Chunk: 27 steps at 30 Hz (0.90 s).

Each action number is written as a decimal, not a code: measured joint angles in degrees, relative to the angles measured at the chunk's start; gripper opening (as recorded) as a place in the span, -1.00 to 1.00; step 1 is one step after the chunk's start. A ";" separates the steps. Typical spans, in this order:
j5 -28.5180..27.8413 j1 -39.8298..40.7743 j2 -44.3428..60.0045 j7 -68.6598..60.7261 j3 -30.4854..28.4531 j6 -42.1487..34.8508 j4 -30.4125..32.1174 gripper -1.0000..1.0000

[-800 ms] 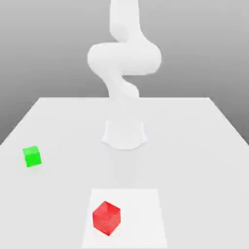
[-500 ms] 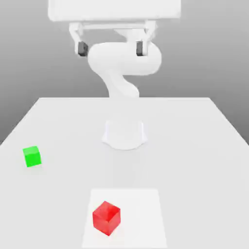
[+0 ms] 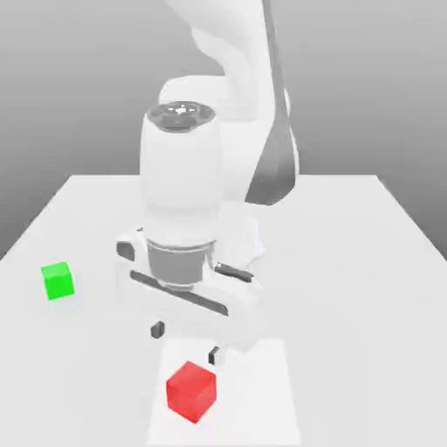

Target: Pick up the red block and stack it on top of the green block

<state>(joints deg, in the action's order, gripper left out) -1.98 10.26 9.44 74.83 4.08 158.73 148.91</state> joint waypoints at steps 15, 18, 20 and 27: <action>-0.28 0.09 1.74 0.48 0.03 1.40 -0.03 -1.00; -0.22 2.36 -3.27 2.62 -2.47 -2.03 1.61 -1.00; -1.30 7.76 -5.63 6.68 -6.25 -2.73 3.26 -1.00; -4.74 28.16 -14.10 22.33 -14.75 -4.60 9.60 -1.00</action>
<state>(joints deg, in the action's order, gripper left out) -6.73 38.42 -4.66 97.15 -10.68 154.13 158.51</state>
